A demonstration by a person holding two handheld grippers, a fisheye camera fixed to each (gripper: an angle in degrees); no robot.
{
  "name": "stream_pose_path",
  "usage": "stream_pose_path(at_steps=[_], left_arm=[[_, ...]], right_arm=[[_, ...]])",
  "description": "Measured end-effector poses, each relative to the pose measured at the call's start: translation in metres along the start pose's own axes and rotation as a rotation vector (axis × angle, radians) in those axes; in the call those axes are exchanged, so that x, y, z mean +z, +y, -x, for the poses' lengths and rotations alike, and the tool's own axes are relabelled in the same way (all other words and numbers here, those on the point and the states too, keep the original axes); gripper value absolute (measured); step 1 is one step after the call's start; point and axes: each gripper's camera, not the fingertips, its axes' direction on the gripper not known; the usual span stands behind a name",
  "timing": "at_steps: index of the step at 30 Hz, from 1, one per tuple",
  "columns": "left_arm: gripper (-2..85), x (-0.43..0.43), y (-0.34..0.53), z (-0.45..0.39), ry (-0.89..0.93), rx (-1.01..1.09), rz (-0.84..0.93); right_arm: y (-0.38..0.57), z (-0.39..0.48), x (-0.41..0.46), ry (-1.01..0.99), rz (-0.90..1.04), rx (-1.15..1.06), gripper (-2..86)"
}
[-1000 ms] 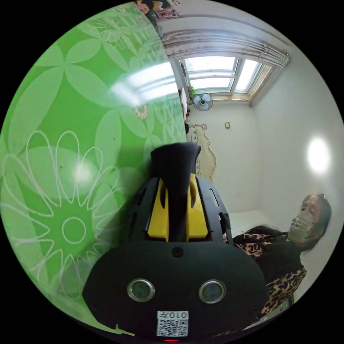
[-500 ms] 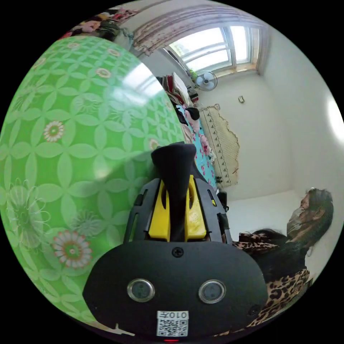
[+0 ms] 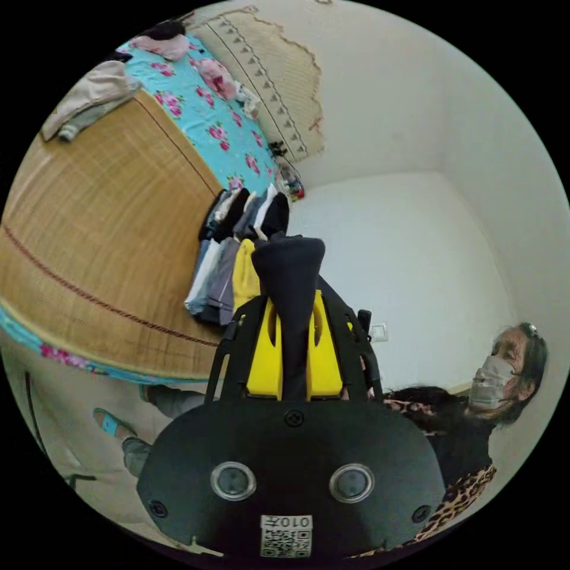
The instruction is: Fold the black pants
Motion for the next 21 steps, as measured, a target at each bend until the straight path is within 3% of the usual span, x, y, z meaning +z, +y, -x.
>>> stream_pose_path(at_steps=[4, 8, 12, 18, 21], left_arm=[[8.5, 0.176, -0.107, -0.007, 0.073, 0.116, 0.24], [8.3, 0.341, -0.164, 0.069, 0.071, 0.005, 0.453], [8.3, 0.385, -0.178, 0.127, 0.116, -0.143, 0.448], [8.3, 0.404, -0.204, 0.1, 0.048, -0.026, 0.53], [8.4, 0.43, -0.22, 0.113, 0.038, -0.03, 0.556]], right_arm=[[0.087, -0.015, -0.098, 0.02, -0.255, 0.185, 8.1], [0.15, -0.056, -0.11, 0.061, -0.33, 0.438, 8.1], [0.204, -0.053, -0.123, -0.123, -0.463, 0.523, 8.1], [0.2, 0.053, -0.173, -0.067, -0.424, 0.409, 8.1], [0.22, 0.07, -0.176, -0.045, -0.404, 0.47, 8.1]])
